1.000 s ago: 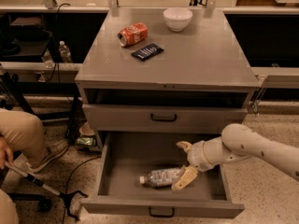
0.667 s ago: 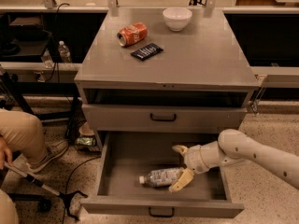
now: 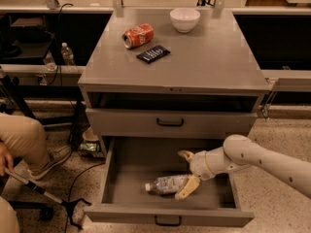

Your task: Pick blue plastic bottle from middle drawer and place on counter

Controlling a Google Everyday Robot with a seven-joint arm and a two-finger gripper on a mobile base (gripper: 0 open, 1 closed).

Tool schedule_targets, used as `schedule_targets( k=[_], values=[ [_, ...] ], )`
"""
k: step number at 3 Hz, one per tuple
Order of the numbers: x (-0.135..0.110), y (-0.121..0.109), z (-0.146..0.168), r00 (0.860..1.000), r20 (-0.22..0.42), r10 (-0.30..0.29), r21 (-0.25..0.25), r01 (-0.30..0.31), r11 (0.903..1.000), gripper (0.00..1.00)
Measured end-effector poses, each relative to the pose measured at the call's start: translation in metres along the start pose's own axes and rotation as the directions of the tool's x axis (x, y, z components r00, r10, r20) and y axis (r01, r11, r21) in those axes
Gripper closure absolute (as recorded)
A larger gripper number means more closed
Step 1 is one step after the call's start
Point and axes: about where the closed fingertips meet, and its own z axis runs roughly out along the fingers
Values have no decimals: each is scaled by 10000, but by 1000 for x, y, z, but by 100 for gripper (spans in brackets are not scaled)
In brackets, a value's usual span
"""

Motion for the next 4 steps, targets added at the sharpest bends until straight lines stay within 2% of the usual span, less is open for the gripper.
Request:
schedule_targets(
  k=[1, 4],
  values=[
    [9, -8, 10, 9993, -115, -367, 65, 368, 9993, 0],
    [65, -36, 38, 9890, -539, -1375, 218, 1388, 9901, 0]
  ],
)
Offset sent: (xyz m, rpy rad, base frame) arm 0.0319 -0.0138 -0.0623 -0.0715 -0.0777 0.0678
